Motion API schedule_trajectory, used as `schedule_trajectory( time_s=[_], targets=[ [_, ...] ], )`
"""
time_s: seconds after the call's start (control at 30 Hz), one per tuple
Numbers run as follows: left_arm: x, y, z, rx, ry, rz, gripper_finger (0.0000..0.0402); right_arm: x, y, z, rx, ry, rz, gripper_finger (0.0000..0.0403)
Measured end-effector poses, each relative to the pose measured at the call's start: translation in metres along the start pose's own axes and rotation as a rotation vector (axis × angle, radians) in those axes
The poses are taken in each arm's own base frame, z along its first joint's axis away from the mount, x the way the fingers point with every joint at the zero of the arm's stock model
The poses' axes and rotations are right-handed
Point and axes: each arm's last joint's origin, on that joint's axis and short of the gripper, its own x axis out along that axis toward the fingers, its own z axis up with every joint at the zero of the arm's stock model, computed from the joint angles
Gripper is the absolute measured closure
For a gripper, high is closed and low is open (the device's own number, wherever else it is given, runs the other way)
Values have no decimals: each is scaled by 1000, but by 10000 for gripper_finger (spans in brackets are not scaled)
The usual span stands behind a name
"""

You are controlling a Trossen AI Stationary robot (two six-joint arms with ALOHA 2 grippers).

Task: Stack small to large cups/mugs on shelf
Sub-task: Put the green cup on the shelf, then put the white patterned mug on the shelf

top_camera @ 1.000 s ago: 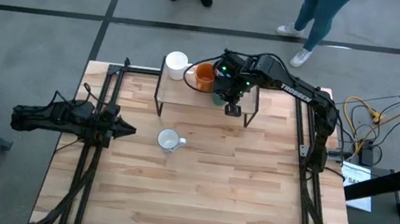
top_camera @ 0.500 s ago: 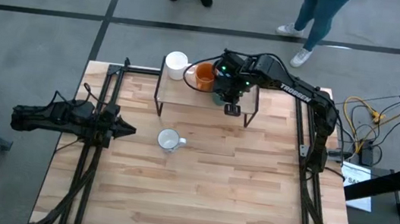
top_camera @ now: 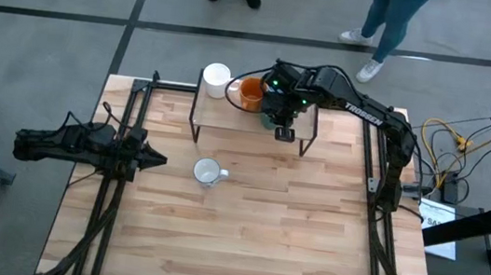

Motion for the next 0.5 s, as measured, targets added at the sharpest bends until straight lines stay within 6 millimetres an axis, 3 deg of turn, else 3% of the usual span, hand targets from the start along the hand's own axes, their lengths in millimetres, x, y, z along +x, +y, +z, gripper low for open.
schedule_trajectory(
  time_s=[0.2,0.5],
  targets=[
    [0,0,0,0,0,0,362,-5,-1,2,-8,-21,-10,337],
    [0,0,0,0,0,0,362,-32,-3,12,-17,-118,-65,337]
  ],
)
